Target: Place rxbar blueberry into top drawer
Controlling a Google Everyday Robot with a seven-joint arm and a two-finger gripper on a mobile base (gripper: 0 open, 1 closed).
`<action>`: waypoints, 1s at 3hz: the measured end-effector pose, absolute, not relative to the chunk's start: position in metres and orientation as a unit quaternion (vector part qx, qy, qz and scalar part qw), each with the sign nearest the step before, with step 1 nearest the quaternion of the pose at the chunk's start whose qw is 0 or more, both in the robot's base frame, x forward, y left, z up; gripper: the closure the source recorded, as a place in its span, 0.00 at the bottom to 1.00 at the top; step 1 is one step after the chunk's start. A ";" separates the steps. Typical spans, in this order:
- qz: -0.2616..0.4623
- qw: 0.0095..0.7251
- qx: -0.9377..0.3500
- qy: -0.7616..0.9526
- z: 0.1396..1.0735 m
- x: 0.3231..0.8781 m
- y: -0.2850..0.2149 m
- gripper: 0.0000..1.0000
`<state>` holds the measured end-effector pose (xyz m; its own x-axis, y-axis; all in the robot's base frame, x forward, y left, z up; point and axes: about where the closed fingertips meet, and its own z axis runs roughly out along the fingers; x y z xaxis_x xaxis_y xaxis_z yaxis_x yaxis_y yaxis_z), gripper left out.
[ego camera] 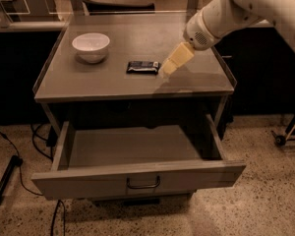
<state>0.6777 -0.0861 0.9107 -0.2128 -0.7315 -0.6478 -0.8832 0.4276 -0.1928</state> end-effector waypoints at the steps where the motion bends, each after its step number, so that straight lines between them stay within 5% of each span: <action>1: 0.122 0.345 -0.528 0.766 0.897 0.695 -0.070 0.00; 3: 0.145 0.324 -0.539 0.764 0.866 0.721 -0.034 0.00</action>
Offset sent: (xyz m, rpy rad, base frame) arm 0.0438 0.0444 -0.0367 0.0301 0.0436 0.0508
